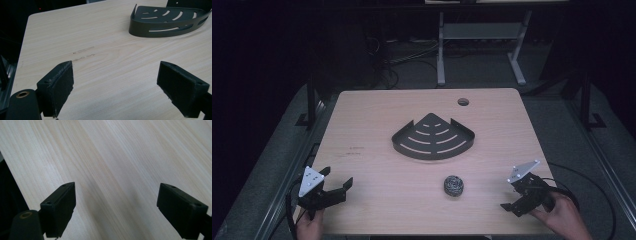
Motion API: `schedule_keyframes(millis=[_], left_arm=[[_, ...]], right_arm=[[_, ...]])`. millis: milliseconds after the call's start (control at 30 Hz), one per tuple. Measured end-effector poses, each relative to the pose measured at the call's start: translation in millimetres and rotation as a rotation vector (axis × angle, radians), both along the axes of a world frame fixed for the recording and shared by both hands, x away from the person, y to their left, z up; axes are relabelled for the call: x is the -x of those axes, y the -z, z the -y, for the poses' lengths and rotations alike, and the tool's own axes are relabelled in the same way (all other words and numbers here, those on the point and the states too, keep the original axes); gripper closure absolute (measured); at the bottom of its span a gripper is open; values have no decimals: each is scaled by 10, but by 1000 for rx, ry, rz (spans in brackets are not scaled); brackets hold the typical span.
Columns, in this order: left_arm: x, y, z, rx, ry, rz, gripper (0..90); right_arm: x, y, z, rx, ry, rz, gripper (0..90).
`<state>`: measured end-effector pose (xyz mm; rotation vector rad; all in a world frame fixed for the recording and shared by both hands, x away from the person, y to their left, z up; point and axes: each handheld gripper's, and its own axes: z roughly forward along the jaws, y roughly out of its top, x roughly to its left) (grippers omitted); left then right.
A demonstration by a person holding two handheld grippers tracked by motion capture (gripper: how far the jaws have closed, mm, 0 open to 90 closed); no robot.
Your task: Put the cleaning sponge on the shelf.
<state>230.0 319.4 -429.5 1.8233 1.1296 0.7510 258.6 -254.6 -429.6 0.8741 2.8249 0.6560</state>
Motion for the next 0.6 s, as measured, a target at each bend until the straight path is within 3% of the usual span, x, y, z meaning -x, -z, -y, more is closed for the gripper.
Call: schedule_keyframes(millis=[333,600], left_arm=[[4,-3,4,0,1,0,133],[16,-10,-9,3,6,6,132]], right_arm=[[-89,-57,-142,6,-61,-20,149],[-165,-118,-362,1,-132,-25,150]])
